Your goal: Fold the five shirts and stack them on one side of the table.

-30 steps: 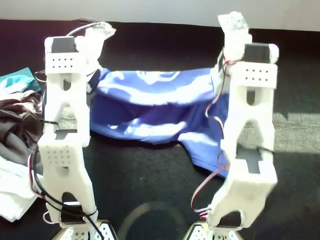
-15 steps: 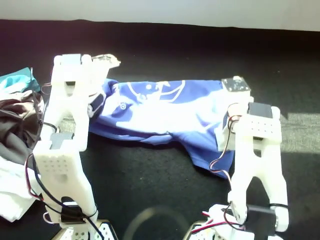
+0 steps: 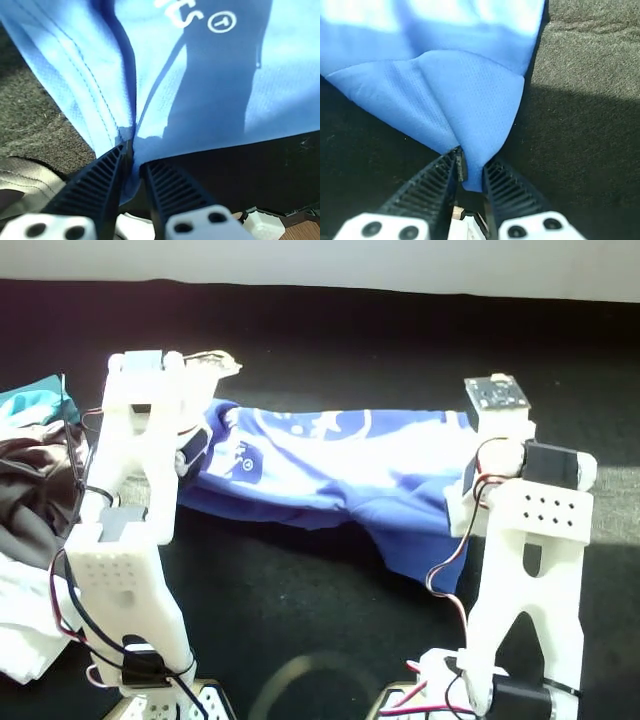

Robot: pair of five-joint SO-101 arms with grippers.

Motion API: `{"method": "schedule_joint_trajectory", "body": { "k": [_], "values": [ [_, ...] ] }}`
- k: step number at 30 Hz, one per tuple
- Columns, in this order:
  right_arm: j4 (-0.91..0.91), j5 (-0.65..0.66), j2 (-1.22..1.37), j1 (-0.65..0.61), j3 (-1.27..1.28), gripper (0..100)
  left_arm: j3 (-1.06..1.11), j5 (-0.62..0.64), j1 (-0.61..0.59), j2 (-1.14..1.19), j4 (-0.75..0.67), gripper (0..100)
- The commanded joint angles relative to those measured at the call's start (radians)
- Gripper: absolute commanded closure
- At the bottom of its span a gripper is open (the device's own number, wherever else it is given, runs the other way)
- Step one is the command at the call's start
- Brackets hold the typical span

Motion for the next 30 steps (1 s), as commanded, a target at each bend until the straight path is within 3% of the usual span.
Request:
{"method": "schedule_joint_trajectory", "body": {
  "k": [1,7,11,14,17,21,23,25,30],
  "values": [
    [-0.136,0.032,-0.031,0.044,0.119,99.2,-0.016,-0.005,-0.007,0.033,0.002,99],
    [-0.282,0.118,-0.033,0.045,0.334,97.9,-0.018,-0.005,-0.007,0.097,-0.086,99],
    [-0.206,0.118,-0.044,0.039,0.269,80.7,-0.07,-0.006,-0.015,0.061,-0.06,98],
    [-0.14,0.12,-0.044,0.039,0.14,69.9,-0.163,-0.008,-0.031,0.005,0.02,90],
    [-0.117,0.11,-0.044,0.039,-0.033,71.7,-0.274,-0.008,-0.036,-0.045,0.083,80],
    [-0.245,-0.025,0.01,0.021,-0.2,79.2,-0.415,-0.006,-0.035,-0.068,0.091,79],
    [-0.309,-0.072,0.088,-0.027,-0.225,89.7,-0.473,-0.003,-0.021,-0.05,0.061,83],
    [-0.358,-0.081,0.197,-0.104,-0.251,99.8,-0.504,-0.002,0.008,-0.004,-0.002,97],
    [-0.461,-0.083,0.541,-0.243,-0.384,98.8,-0.519,0.049,0.087,0.176,-0.164,99]
  ]
}}
